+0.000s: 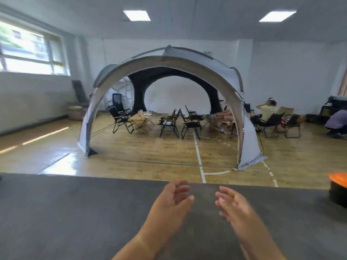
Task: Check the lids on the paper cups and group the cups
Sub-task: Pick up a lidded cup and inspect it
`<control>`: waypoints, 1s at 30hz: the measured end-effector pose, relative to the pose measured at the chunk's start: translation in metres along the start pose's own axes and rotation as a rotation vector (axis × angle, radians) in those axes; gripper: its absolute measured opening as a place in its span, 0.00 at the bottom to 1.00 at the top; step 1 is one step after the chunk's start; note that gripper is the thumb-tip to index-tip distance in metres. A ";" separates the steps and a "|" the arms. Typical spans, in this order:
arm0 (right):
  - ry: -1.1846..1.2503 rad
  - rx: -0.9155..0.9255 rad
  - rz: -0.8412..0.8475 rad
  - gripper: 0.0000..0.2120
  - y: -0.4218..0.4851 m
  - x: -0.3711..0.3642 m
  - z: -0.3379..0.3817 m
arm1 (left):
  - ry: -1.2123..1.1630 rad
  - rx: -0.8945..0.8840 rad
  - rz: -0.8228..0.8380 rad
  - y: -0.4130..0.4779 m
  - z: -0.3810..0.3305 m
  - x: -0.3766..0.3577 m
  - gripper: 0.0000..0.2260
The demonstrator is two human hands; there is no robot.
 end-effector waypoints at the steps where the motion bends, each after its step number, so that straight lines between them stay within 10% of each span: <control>1: -0.002 -0.002 0.058 0.12 -0.001 -0.048 0.001 | -0.003 -0.021 -0.049 -0.017 0.001 0.048 0.13; 14: -0.148 0.097 0.567 0.14 -0.031 -0.494 0.017 | 0.302 -0.152 -0.531 -0.161 -0.005 0.443 0.17; 20: -0.359 0.164 0.710 0.21 -0.026 -0.623 0.018 | 0.888 -0.007 -0.863 -0.162 0.037 0.560 0.25; 30: -0.643 0.240 0.724 0.36 0.000 -0.731 -0.025 | 0.937 0.397 -0.650 -0.156 0.097 0.619 0.29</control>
Point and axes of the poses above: each hand's wrist, its own y-axis towards the middle knuckle, its own x-axis out of the back of the hand, z = x × y, the point moved 1 cm from there along y, towards the middle knuckle, and after that the axes turned 2 degrees about z, right-handed, at the moved point
